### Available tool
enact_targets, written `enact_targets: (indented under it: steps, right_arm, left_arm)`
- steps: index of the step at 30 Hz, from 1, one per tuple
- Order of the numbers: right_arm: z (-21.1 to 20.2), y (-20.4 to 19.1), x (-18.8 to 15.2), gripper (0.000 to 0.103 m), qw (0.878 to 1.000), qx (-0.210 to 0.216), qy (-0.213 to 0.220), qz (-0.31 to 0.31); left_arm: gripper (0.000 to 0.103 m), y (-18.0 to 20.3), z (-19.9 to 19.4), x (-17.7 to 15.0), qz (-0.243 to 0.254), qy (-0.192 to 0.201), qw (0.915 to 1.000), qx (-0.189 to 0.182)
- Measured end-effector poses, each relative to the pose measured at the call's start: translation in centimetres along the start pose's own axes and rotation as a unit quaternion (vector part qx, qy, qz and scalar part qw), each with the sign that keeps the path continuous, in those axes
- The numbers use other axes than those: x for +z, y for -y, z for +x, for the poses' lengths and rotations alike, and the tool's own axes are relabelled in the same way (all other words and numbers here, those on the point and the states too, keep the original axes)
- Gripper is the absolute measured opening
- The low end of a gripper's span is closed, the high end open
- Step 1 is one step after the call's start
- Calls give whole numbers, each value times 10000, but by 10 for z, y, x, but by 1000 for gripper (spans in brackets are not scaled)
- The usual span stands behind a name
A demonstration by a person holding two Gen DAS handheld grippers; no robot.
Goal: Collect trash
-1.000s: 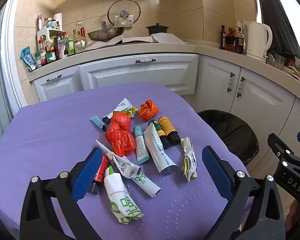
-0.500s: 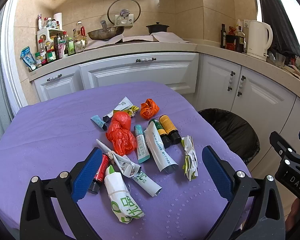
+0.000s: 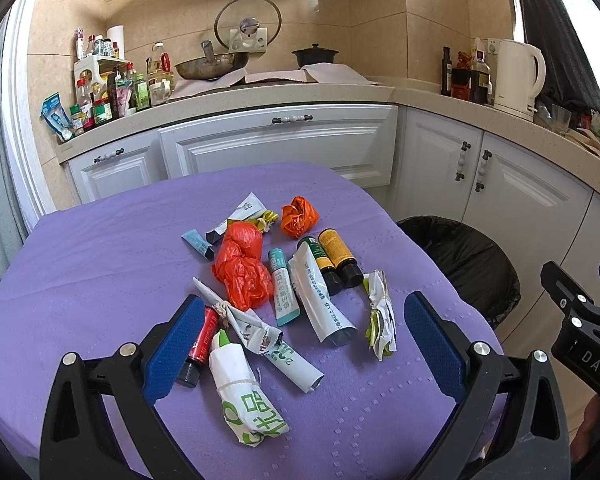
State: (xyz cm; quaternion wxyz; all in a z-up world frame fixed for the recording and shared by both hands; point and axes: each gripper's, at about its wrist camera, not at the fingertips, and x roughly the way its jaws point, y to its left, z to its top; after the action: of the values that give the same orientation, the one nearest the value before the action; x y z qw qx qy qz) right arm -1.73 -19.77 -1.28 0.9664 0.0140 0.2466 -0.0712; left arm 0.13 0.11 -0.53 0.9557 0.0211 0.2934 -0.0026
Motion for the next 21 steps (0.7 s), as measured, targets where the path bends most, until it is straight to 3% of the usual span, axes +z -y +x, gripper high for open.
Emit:
enact_targets:
  steps: [21]
  right_arm:
    - [-1,3,2,99,10000,-8,3,-5]
  left_arm:
    - [97,-1,1,0,-10,-28,10000,-8]
